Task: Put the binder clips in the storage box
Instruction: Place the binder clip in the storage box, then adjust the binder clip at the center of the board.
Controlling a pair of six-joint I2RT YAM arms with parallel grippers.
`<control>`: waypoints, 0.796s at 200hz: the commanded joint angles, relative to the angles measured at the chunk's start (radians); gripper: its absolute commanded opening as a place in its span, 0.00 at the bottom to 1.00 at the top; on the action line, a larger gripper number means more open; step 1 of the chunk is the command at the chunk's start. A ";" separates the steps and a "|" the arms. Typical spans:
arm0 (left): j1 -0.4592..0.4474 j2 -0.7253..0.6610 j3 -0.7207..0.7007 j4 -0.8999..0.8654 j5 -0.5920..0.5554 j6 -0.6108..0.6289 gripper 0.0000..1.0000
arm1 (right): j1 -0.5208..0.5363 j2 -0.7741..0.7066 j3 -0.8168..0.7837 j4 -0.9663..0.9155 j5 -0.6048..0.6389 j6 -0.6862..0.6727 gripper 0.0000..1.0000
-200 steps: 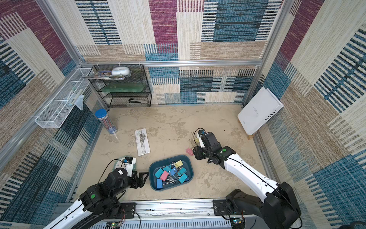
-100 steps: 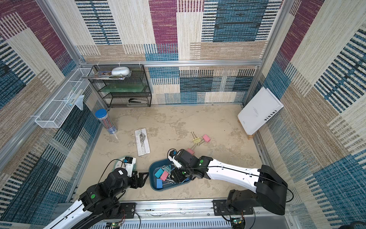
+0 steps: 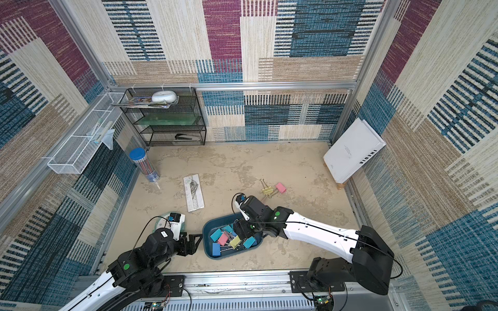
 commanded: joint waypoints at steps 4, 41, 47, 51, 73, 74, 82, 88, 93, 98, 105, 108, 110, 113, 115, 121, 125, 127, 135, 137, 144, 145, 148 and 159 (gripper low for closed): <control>0.000 0.000 -0.003 0.013 -0.005 0.005 0.88 | -0.173 -0.052 0.003 -0.039 0.056 -0.025 0.64; 0.000 0.005 -0.002 0.015 -0.007 0.007 0.88 | -0.532 -0.078 -0.068 0.089 -0.004 -0.037 0.04; 0.000 0.006 -0.001 0.015 -0.007 0.006 0.88 | -0.566 -0.043 -0.071 0.104 -0.016 -0.039 0.00; 0.000 0.007 -0.002 0.015 -0.007 0.005 0.88 | -0.584 -0.015 -0.069 0.116 -0.029 -0.043 0.00; 0.000 0.004 -0.002 0.013 -0.010 0.005 0.88 | -0.620 0.145 -0.051 0.170 -0.093 -0.054 0.00; 0.000 0.004 -0.002 0.013 -0.010 0.005 0.88 | -0.620 0.152 -0.050 0.169 -0.094 -0.055 0.00; 0.001 0.005 -0.002 0.012 -0.011 0.003 0.88 | -0.630 0.205 -0.024 0.159 -0.089 -0.061 0.00; 0.000 0.006 -0.001 0.012 -0.011 0.003 0.88 | -0.636 0.241 -0.010 0.166 -0.086 -0.059 0.00; 0.000 0.005 -0.001 0.013 -0.011 0.003 0.88 | -0.638 0.263 -0.005 0.179 -0.085 -0.059 0.00; 0.000 0.005 -0.002 0.013 -0.010 0.005 0.88 | -0.638 0.284 0.002 0.193 -0.083 -0.057 0.00; 0.000 0.005 -0.002 0.013 -0.010 0.005 0.88 | -0.640 0.315 0.018 0.199 -0.079 -0.054 0.00; 0.000 0.005 -0.002 0.013 -0.009 0.006 0.88 | -0.642 0.327 0.025 0.201 -0.078 -0.055 0.00; 0.000 0.005 -0.002 0.013 -0.009 0.005 0.88 | -0.641 0.336 0.030 0.203 -0.077 -0.055 0.00; 0.000 0.006 -0.002 0.013 -0.010 0.005 0.88 | -0.641 0.349 0.039 0.205 -0.076 -0.056 0.00; 0.000 0.007 -0.002 0.014 -0.010 0.005 0.88 | -0.641 0.357 0.043 0.205 -0.073 -0.055 0.00; 0.000 0.006 -0.002 0.015 -0.009 0.005 0.88 | -0.642 0.384 0.064 0.199 -0.061 -0.056 0.00; 0.000 0.008 -0.002 0.014 -0.010 0.005 0.88 | -0.641 0.400 0.077 0.193 -0.046 -0.056 0.00; 0.000 0.007 -0.002 0.013 -0.012 0.005 0.88 | -0.642 0.409 0.086 0.189 -0.040 -0.057 0.00; 0.000 0.008 -0.002 0.011 -0.014 0.003 0.88 | -0.644 0.446 0.111 0.178 -0.016 -0.062 0.00; 0.000 0.007 -0.001 0.011 -0.014 0.003 0.88 | -0.645 0.454 0.117 0.176 -0.011 -0.063 0.00; 0.000 0.007 -0.002 0.012 -0.014 0.003 0.88 | -0.649 0.481 0.140 0.162 0.006 -0.067 0.00; 0.000 0.007 -0.002 0.011 -0.014 0.003 0.88 | -0.649 0.484 0.141 0.162 0.009 -0.067 0.00; 0.000 0.007 -0.001 0.010 -0.014 0.003 0.88 | -0.650 0.493 0.148 0.158 0.013 -0.068 0.00; 0.000 0.006 -0.002 0.010 -0.017 0.002 0.88 | -0.659 0.521 0.168 0.164 0.023 -0.074 0.00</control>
